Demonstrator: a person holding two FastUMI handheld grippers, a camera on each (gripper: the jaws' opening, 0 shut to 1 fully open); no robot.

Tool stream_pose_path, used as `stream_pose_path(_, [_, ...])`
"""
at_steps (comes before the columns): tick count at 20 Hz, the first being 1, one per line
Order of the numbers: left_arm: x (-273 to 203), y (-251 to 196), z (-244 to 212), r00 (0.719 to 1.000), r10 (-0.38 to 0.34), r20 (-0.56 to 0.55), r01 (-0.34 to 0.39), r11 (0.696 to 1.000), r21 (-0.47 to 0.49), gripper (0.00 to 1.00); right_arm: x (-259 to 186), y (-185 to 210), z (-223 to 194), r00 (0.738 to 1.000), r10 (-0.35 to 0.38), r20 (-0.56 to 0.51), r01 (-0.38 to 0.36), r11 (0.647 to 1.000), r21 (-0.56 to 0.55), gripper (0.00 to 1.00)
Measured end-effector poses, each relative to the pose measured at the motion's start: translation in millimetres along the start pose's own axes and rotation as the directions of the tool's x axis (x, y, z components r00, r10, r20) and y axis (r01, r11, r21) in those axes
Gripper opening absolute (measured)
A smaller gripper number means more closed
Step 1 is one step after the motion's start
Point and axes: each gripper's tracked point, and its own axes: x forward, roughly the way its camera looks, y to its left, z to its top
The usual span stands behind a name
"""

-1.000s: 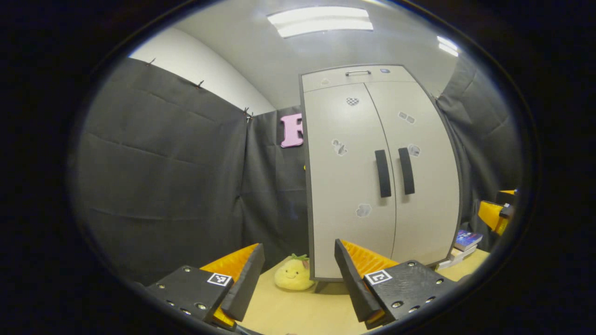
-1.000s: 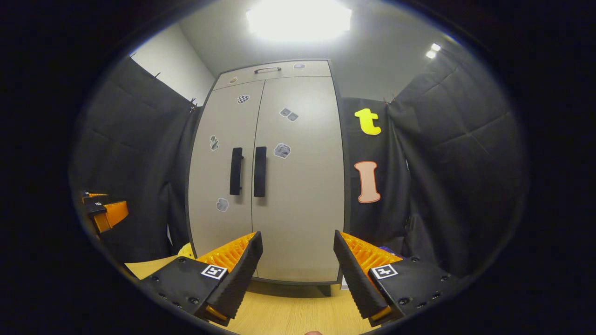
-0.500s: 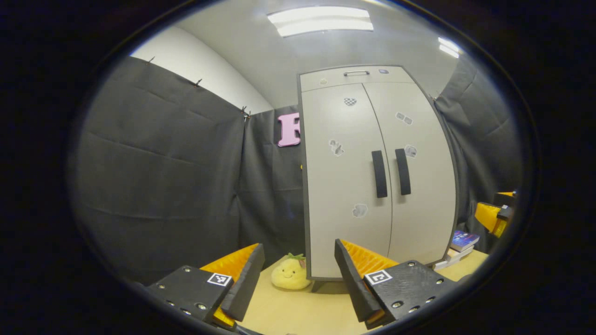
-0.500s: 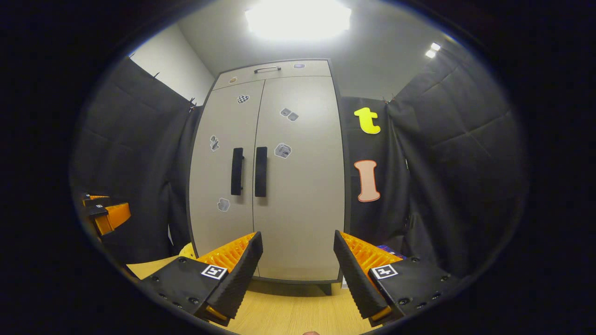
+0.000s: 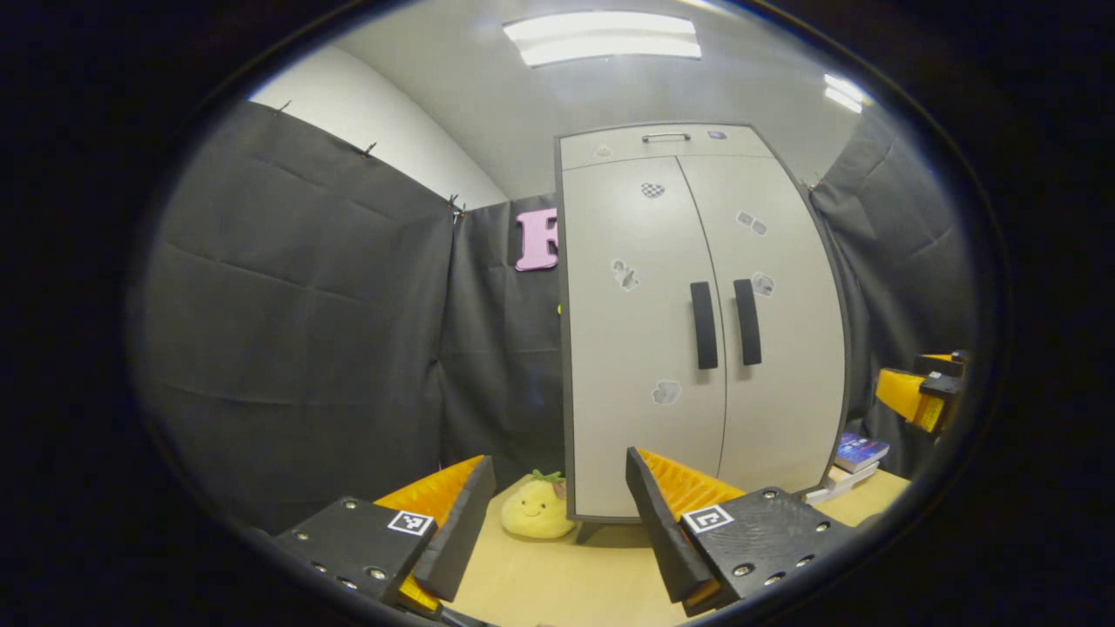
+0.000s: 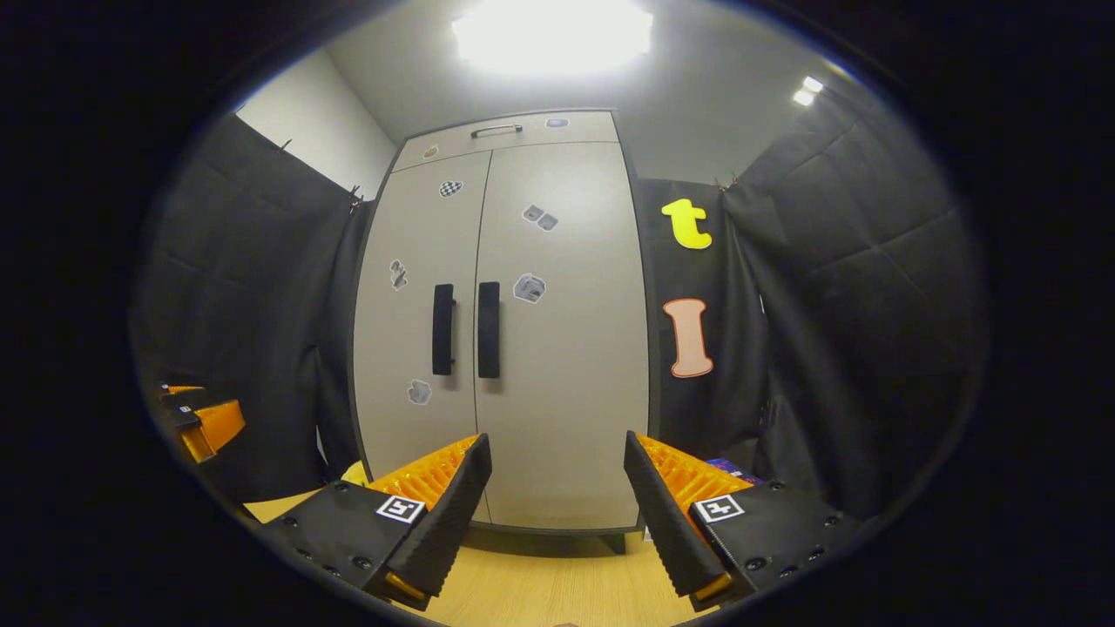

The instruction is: Open the right door of the double-door shoe cabinet with the right hand, and open the left door with the left hand.

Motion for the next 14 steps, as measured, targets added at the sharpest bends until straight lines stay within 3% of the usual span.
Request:
stream_pose_path(7, [-5, 6, 3, 0.999, 0.051, -0.015, -0.051, 0.999, 0.009, 0.88, 53, 30, 37, 0.998, 0.060, 0.012, -0.060, 0.997, 0.038, 0.96])
stream_pose_path(14, [-21, 19, 28, 0.992, 0.119, -0.026, -0.119, 0.992, 0.032, 0.88, 130, 59, 66, 0.997, 0.074, 0.008, -0.075, 0.996, 0.038, 0.96])
